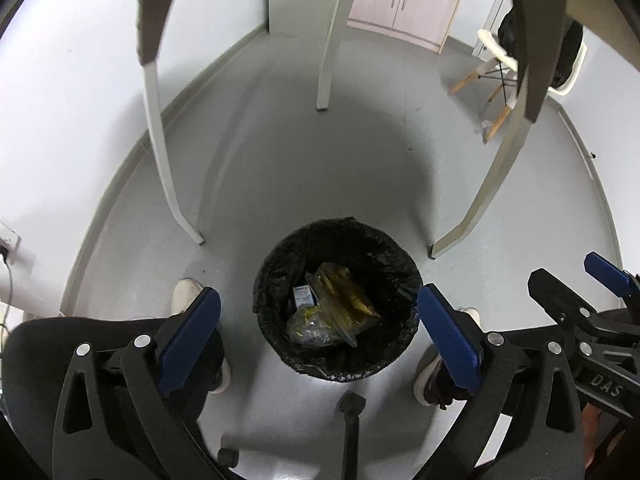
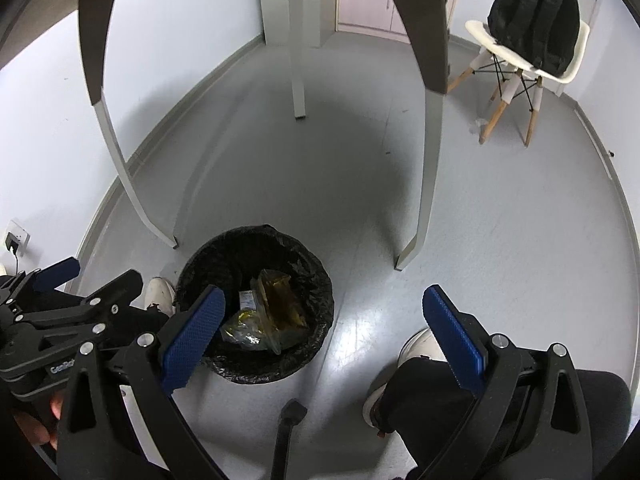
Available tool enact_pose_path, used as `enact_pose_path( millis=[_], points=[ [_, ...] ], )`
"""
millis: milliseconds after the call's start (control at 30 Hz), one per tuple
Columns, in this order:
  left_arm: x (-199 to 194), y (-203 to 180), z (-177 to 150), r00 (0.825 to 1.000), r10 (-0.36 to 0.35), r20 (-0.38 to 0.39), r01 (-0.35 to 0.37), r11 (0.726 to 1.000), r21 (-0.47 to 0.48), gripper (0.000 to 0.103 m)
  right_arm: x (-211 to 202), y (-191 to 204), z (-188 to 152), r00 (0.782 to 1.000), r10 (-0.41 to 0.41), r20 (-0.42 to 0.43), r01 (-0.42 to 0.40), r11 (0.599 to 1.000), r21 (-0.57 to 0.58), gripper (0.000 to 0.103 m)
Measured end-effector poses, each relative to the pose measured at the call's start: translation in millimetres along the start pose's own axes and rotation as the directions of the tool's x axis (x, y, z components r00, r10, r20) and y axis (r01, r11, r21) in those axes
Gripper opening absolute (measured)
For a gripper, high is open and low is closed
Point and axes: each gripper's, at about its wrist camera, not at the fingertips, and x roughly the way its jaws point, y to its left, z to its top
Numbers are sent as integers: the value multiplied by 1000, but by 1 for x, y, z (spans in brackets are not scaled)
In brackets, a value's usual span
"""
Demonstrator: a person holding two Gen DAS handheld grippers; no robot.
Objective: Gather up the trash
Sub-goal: 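Raise both open tools from the bin up toward the table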
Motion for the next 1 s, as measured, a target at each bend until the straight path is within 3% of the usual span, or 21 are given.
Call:
enact_pose_path(
  millis=[233,467,800,1000],
  points=[
    [-76,4,-3,995,-11,98,12,1000,-8,97,-57,7,-3,997,-3,73,5,1000,-21,95],
    [-162,6,-10,975,-22,220,23,1000,-1,97,-136,16,-7,984,7,180,-1,999,-33,95],
    [-275,9,-32,928,-20,371,20,1000,4,97,-270,29,-21,939,25,344,-16,999,-30,95],
    [-309,11,-52,913,-6,407,2,1000,9,97,-323,29,-37,917,25,399,-15,999,-29,95]
  ],
)
